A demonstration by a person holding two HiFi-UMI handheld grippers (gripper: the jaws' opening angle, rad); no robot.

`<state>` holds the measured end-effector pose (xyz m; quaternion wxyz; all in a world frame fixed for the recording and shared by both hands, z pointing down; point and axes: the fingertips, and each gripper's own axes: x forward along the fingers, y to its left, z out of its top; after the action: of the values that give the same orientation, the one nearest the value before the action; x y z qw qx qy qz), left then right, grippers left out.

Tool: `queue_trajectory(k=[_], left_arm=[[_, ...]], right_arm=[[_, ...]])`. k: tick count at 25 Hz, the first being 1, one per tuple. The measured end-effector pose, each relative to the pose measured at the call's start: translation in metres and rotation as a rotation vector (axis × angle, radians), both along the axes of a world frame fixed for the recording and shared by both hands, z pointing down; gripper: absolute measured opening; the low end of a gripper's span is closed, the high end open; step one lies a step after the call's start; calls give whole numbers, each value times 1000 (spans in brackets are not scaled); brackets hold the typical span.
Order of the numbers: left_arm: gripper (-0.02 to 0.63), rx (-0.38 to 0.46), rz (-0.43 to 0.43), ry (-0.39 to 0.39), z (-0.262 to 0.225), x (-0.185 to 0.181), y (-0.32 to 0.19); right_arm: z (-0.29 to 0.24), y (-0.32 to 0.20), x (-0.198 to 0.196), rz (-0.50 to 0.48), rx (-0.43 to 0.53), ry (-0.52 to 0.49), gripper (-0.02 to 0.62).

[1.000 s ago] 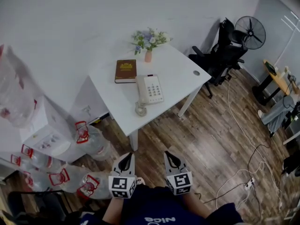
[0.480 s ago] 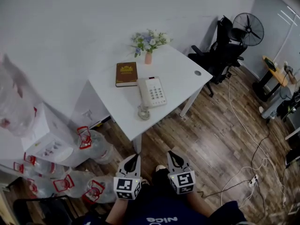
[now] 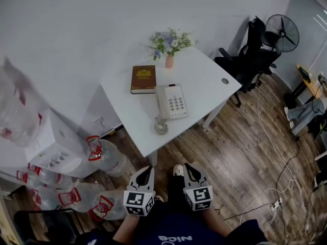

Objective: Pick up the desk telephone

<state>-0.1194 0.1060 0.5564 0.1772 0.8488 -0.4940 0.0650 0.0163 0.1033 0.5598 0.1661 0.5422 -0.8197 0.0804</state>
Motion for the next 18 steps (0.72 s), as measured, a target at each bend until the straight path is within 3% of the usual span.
queue_trajectory(k=[18], left_arm=[[17,-71,-122,-18,4,37,-122]], right_arm=[[-2,-149,33,-125,-17,-71,21]])
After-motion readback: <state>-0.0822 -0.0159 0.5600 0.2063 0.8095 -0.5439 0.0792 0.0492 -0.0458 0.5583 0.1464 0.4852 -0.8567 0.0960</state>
